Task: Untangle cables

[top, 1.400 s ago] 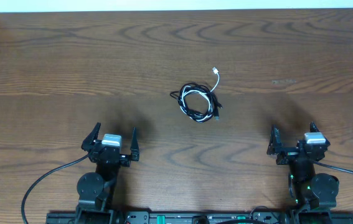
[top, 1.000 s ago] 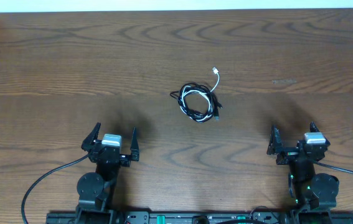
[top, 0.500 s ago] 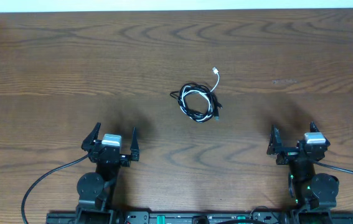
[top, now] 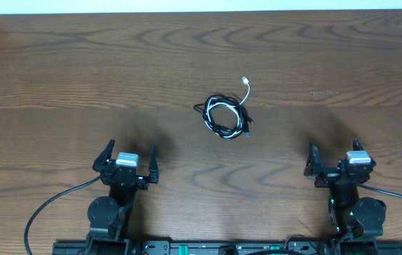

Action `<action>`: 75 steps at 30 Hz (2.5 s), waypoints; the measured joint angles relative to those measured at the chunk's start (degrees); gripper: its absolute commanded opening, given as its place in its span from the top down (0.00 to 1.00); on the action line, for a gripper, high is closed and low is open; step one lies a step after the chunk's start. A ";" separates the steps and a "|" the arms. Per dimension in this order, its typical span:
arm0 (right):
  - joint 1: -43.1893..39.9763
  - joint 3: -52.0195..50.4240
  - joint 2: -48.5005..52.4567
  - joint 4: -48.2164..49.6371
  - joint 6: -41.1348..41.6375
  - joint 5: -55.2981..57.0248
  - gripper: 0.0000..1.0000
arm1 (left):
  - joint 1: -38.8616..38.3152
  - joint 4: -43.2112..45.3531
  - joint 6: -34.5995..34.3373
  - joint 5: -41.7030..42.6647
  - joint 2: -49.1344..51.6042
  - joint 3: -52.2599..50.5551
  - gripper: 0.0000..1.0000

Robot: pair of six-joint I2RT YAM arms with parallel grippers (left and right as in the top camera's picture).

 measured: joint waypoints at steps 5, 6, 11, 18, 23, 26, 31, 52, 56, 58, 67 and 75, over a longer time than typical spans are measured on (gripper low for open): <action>0.00 0.00 0.00 0.00 0.00 0.00 0.01 | 0.00 0.00 0.00 0.00 0.00 0.00 0.01; 0.00 0.00 0.00 0.02 0.00 0.00 0.01 | 0.00 0.00 0.00 0.00 0.00 0.00 0.01; 0.00 0.00 0.00 0.00 0.00 0.00 0.01 | 0.00 0.00 0.00 0.00 0.00 0.00 0.01; 0.00 0.00 0.00 0.02 0.42 -0.46 0.01 | 0.00 0.00 0.00 0.00 0.00 0.00 0.01; 0.00 0.00 0.00 0.02 0.44 -0.52 0.01 | 0.00 0.00 0.00 0.00 0.00 0.00 0.01; 0.00 0.00 0.00 0.07 0.44 -1.25 0.01 | 0.00 0.00 0.00 0.00 0.00 0.00 0.01; 0.00 0.00 0.00 0.13 0.44 -2.36 0.01 | 0.00 0.00 0.00 0.00 0.00 0.00 0.01; 0.00 0.09 0.00 0.31 -1.03 -5.29 0.01 | 0.00 0.09 -7.76 0.04 0.85 0.17 0.00; 0.00 1.25 0.02 -0.07 -0.85 -6.05 0.01 | 0.00 1.40 -10.25 0.26 3.19 0.17 0.00; 0.00 2.60 0.13 -0.42 -0.74 -6.25 0.01 | 0.00 3.48 -10.93 0.31 5.44 0.42 0.00; 0.00 12.07 6.64 -2.75 0.87 -6.67 0.01 | 0.00 1.51 -12.00 1.86 22.16 14.86 0.00; -0.02 23.58 19.82 -6.51 6.45 -7.39 0.01 | 0.00 -16.68 -10.32 4.90 41.55 37.51 0.00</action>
